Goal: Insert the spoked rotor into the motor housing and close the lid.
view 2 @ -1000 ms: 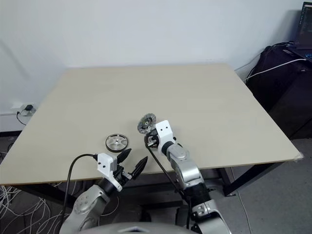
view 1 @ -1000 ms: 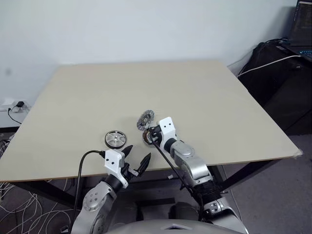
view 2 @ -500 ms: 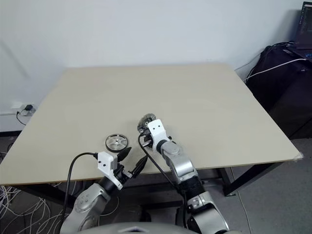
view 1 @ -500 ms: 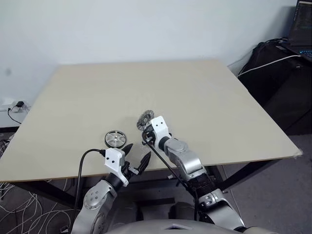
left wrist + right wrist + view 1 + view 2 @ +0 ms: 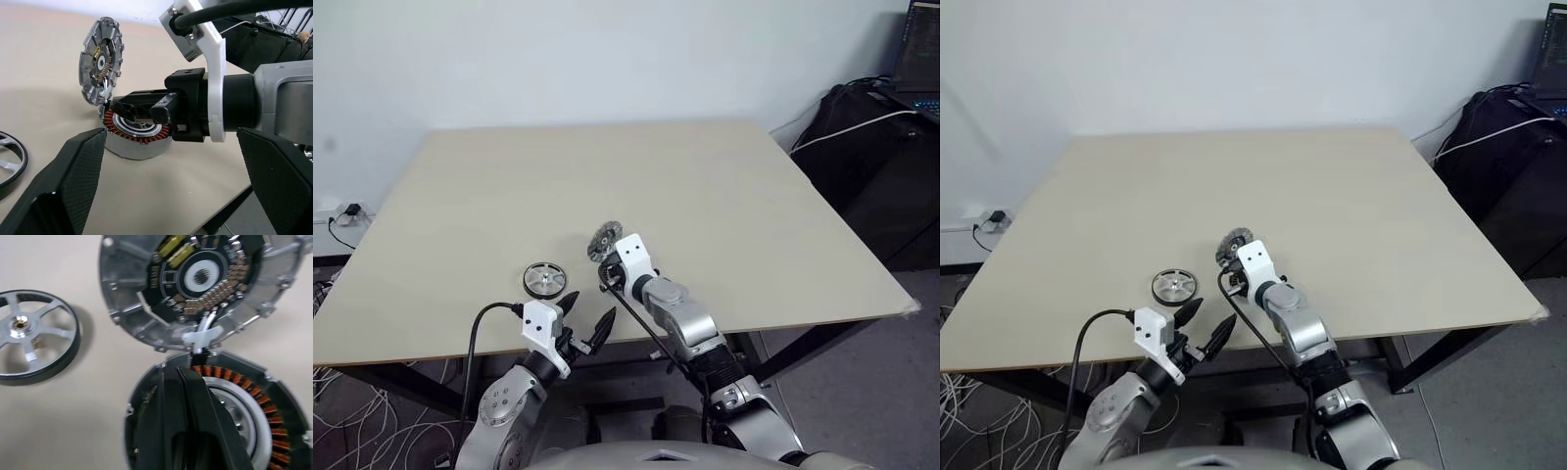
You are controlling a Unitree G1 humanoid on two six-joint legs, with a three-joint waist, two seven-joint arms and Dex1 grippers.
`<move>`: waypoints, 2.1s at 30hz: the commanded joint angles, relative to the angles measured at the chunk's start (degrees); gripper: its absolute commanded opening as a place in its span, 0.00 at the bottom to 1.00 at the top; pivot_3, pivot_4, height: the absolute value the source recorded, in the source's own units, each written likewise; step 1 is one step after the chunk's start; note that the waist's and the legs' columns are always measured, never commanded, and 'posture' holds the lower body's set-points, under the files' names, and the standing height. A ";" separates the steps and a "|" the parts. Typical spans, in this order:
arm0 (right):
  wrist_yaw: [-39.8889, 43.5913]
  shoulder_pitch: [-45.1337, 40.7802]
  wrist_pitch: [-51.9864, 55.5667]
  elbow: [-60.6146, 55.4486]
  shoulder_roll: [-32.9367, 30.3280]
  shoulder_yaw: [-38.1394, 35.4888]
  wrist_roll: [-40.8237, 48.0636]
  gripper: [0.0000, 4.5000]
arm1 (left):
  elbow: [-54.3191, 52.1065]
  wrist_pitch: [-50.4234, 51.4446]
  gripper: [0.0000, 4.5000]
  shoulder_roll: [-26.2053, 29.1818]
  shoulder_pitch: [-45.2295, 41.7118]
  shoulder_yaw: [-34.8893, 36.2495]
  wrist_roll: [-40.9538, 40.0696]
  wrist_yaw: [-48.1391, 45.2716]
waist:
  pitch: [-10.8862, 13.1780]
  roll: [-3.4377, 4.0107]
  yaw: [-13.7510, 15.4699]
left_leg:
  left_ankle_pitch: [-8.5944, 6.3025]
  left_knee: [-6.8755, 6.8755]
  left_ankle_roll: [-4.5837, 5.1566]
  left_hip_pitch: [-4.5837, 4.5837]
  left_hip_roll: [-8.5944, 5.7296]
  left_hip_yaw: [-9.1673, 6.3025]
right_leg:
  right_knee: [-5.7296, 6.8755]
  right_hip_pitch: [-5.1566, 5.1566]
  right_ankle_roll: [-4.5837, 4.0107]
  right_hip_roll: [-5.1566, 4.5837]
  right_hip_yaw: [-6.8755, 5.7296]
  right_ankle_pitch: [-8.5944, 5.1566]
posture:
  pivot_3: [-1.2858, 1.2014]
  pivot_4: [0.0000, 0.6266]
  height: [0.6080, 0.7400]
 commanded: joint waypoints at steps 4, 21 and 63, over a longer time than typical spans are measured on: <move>-0.67 0.19 -1.13 -0.91 -0.11 -1.26 0.13 0.01 | -1.39 -0.31 1.00 -0.37 -1.11 -0.31 -0.03 0.00 | 0.00 0.00 -0.01 | 0.00 -0.02 0.00 0.00 0.00 0.00 | 0.00 -0.01 0.00 0.06 0.00 0.00 | 0.52 0.00 1.00; -1.03 1.65 0.49 -2.33 -1.33 -1.46 0.10 0.01 | 0.58 -0.74 1.00 -0.76 -2.34 -0.05 -0.14 -0.18 | -0.01 -0.01 0.00 | 0.01 -0.02 0.00 0.02 0.00 0.01 | 0.00 0.02 0.00 0.16 0.00 0.00 | 0.52 0.00 1.00; 1.43 21.05 -3.06 -27.64 -6.77 -5.54 7.18 0.01 | 6.78 11.89 1.00 -14.26 -3.70 18.26 -16.53 16.69 | -0.02 -0.42 0.67 | 0.00 0.00 0.02 -0.03 0.02 -0.07 | -0.05 0.01 0.06 -0.06 -0.02 -0.05 | 0.52 0.00 1.00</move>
